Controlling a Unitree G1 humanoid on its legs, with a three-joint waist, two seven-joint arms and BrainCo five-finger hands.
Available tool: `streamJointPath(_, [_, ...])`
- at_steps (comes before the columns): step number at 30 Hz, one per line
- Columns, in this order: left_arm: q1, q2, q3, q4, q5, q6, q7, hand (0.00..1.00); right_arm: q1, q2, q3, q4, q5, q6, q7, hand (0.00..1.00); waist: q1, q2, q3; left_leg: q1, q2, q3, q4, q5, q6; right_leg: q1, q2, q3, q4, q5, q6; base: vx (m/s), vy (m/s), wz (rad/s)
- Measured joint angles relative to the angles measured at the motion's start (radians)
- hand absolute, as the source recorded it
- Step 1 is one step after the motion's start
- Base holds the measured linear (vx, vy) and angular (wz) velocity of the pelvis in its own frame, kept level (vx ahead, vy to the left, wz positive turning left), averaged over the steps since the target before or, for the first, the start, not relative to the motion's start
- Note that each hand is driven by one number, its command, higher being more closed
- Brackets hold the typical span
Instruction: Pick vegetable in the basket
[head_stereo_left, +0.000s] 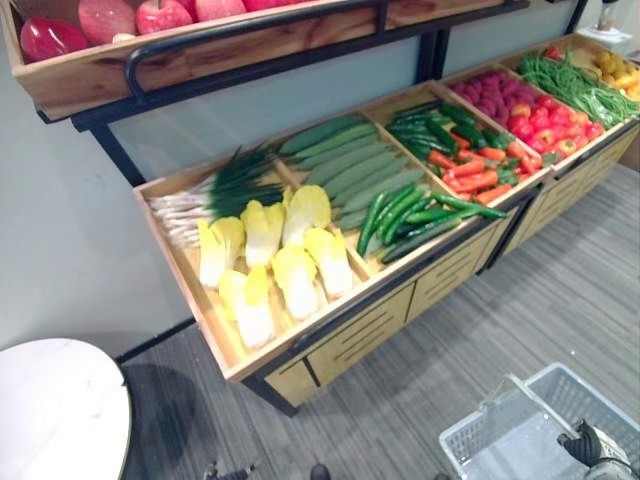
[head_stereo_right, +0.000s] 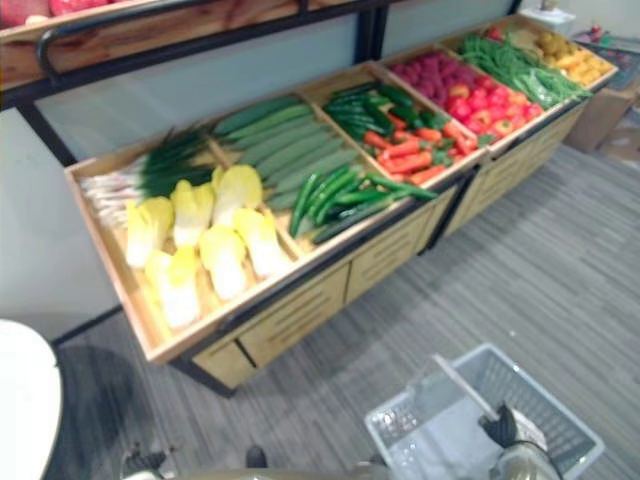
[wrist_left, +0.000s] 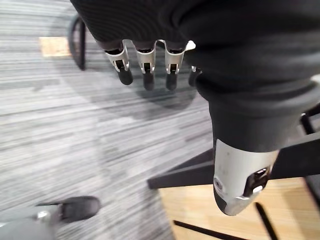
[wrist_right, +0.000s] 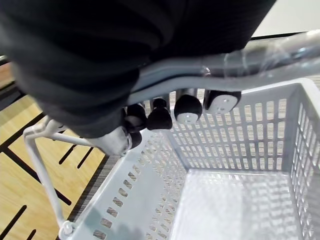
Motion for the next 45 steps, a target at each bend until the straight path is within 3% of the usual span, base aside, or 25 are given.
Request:
streamJointPath(7, [-0.015,0.010,-0.009,-0.036,-0.028,-0.014,0.018,0.00,-0.053,0.016,0.047,0.049,-0.001,-0.012,0.005,1.00,0.004,-0.019,0.001,0.028,0.002,0.028,-0.006,-0.019,0.001,-0.003,0.003,0.028,0.016,-0.004,-0.007,0.02,-0.004,-0.14])
streamJointPath(10, [-0.012,0.012,-0.008,-0.036,-0.038,-0.012,0.024,0.00,-0.049,0.028,0.041,0.050,-0.001,0.006,0.005,1.00,0.003,-0.058,0.018,0.056,-0.033,-0.008,-0.007,-0.056,0.009,-0.003,-0.047,0.013,0.141,-0.069,0.000,0.02,0.036,0.27])
streamJointPath(12, [-0.008,0.013,-0.008,-0.036,-0.038,-0.011,0.028,0.00,-0.052,0.034,0.037,0.050,0.000,0.026,0.002,1.00,0.001,-0.062,0.021,0.063,-0.028,-0.043,-0.007,-0.060,0.012,-0.038,-0.057,0.011,0.257,-0.063,-0.022,0.01,0.007,0.37])
streamJointPath(15, [-0.008,0.058,0.001,-0.036,-0.038,-0.011,0.033,0.00,-0.042,0.060,0.040,0.050,0.000,0.026,0.004,1.00,0.000,-0.063,0.016,0.071,0.008,-0.111,-0.007,-0.060,0.012,-0.057,-0.031,0.017,0.363,0.003,-0.069,0.08,-0.005,0.55])
streamJointPath(16, [-0.010,0.067,0.009,-0.036,-0.038,-0.011,0.036,0.00,-0.040,0.070,0.041,0.050,0.000,0.024,0.004,1.00,0.000,-0.063,0.021,0.070,0.014,-0.125,-0.007,-0.060,0.013,-0.067,-0.027,0.026,0.377,0.003,-0.073,0.12,-0.062,0.55])
streamJointPath(17, [-0.013,0.079,0.022,-0.036,-0.038,-0.011,0.039,0.00,-0.037,0.091,0.040,0.051,0.000,0.021,0.005,1.00,0.001,-0.078,0.021,0.061,0.023,-0.155,-0.006,-0.060,0.013,-0.071,-0.009,0.076,0.359,-0.039,-0.086,0.10,-0.081,0.65])
streamJointPath(20, [-0.021,0.092,0.025,-0.036,-0.039,-0.010,0.040,0.00,-0.022,0.100,0.034,0.063,0.000,0.005,0.004,1.00,-0.005,-0.093,0.019,0.037,0.020,-0.223,0.000,-0.059,0.004,-0.071,0.023,0.181,0.266,-0.050,-0.070,0.10,-0.118,0.67])
streamJointPath(22, [-0.026,0.078,0.055,-0.036,-0.040,-0.011,0.043,0.00,-0.022,0.101,0.013,0.107,0.001,0.005,0.004,1.00,-0.003,-0.098,0.008,0.035,0.017,-0.248,0.000,-0.054,-0.025,-0.022,0.017,0.160,0.198,-0.086,-0.020,0.14,-0.193,0.47])
streamJointPath(23, [-0.025,0.065,0.069,-0.033,-0.044,-0.012,0.046,0.00,-0.037,0.103,-0.009,0.135,0.004,0.006,0.004,1.00,0.006,-0.097,0.001,0.030,0.023,-0.248,0.000,-0.043,-0.027,0.006,0.024,0.145,0.142,-0.105,-0.010,0.14,-0.233,0.05])
streamJointPath(26, [-0.014,0.011,0.119,-0.017,-0.091,-0.012,0.054,0.00,-0.073,0.102,-0.047,0.145,0.035,0.003,0.004,1.00,0.004,-0.050,-0.004,0.001,0.065,-0.246,0.000,-0.032,-0.046,0.022,0.078,0.127,0.065,-0.109,-0.014,0.11,-0.231,-0.03])
streamJointPath(27, [-0.015,0.003,0.128,-0.013,-0.104,-0.012,0.057,0.00,-0.073,0.102,-0.052,0.150,0.040,0.005,0.004,1.00,0.003,-0.045,-0.004,0.001,0.076,-0.246,0.000,-0.029,-0.051,0.024,0.088,0.123,0.066,-0.109,-0.014,0.09,-0.156,0.09])
streamJointPath(28, [-0.011,-0.006,0.145,-0.012,-0.116,-0.012,0.060,0.00,-0.071,0.102,-0.070,0.161,0.046,0.006,0.004,1.00,0.002,-0.022,-0.017,0.008,0.093,-0.247,0.000,-0.025,-0.058,0.038,0.103,0.114,0.066,-0.109,-0.014,0.11,-0.170,0.17])
streamJointPath(31, [-0.009,-0.006,0.172,-0.013,-0.116,-0.014,0.067,0.00,-0.046,0.102,-0.090,0.164,0.071,0.008,0.002,1.00,0.000,-0.024,-0.020,0.019,0.113,-0.245,0.001,-0.012,-0.072,0.070,0.121,0.074,0.069,-0.121,-0.034,0.07,-0.099,0.28])
streamJointPath(35, [-0.009,-0.006,0.206,-0.011,-0.157,-0.014,0.079,0.00,-0.029,0.102,-0.099,0.164,0.079,0.007,0.001,1.00,0.001,-0.025,-0.020,0.003,0.095,-0.189,0.001,0.002,-0.064,0.070,0.101,0.037,0.071,-0.155,-0.066,-0.01,-0.021,0.21])
streamJointPath(37, [-0.010,-0.007,0.227,-0.017,-0.190,-0.015,0.089,0.00,-0.028,0.109,-0.108,0.165,0.079,0.007,0.002,1.00,0.001,-0.013,-0.022,0.000,0.087,-0.187,0.000,0.012,-0.062,0.066,0.093,0.036,0.076,-0.160,-0.072,-0.06,0.002,0.13])
streamJointPath(41, [0.060,-0.073,0.250,-0.328,-0.234,-0.034,0.147,0.00,-0.011,0.126,-0.130,0.164,0.076,0.005,0.000,1.00,0.004,0.001,-0.024,-0.006,0.093,-0.136,-0.004,0.013,-0.061,0.047,0.094,0.039,0.089,-0.161,-0.073,-0.11,0.012,-0.01])
streamJointPath(43, [0.094,-0.091,0.219,-0.498,-0.205,-0.043,0.154,0.00,0.004,0.135,-0.143,0.164,0.076,0.004,0.000,1.00,0.003,0.002,-0.026,-0.008,0.090,-0.133,-0.007,0.014,-0.060,0.045,0.095,0.039,0.089,-0.158,-0.069,-0.10,0.014,-0.02])
streamJointPath(45, [0.107,-0.106,0.183,-0.673,-0.100,-0.053,0.154,0.00,0.018,0.134,-0.162,0.169,0.074,-0.001,0.000,1.00,0.003,0.008,-0.030,-0.020,0.087,-0.131,-0.007,0.016,-0.056,0.033,0.095,0.041,0.088,-0.152,-0.060,-0.07,0.020,-0.02])
